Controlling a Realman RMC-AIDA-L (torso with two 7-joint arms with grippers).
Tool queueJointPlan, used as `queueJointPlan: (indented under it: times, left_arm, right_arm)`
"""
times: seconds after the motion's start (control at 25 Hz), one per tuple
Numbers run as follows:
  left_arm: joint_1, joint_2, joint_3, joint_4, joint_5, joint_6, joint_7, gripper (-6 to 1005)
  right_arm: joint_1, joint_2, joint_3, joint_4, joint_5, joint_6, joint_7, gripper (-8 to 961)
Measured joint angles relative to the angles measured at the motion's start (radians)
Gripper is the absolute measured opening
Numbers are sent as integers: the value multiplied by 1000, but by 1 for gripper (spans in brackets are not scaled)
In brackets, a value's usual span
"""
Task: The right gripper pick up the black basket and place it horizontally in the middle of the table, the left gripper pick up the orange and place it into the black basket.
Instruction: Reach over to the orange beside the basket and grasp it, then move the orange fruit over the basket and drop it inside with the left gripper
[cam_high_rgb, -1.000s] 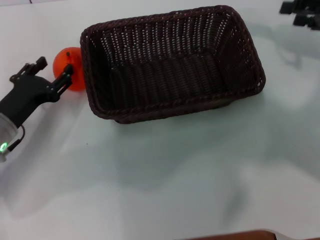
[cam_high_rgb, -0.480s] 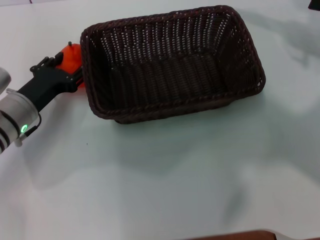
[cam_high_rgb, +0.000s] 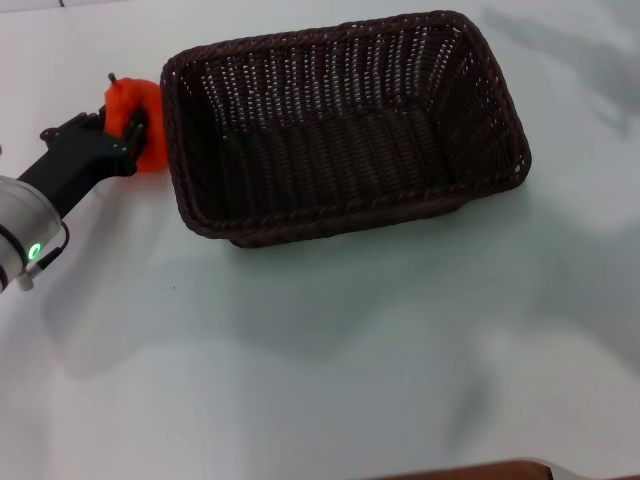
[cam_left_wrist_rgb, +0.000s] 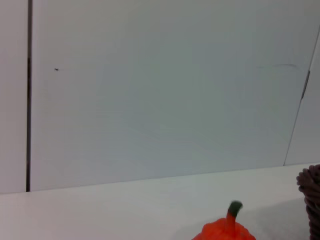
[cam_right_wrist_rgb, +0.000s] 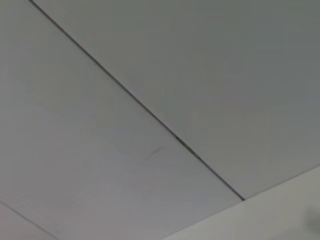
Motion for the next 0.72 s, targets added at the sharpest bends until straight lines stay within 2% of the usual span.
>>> queueJointPlan:
  times: [0.32,0.72]
  left_arm:
    - [27,-3,-6,-22,-1,-20,-4,333]
    - [117,11,-108,-70,-1,-294,-58,235]
  right_arm:
    - [0,-1,41,76,58,-16,-78,677]
    - [-4,-3,49,105,89,-25,-111,677]
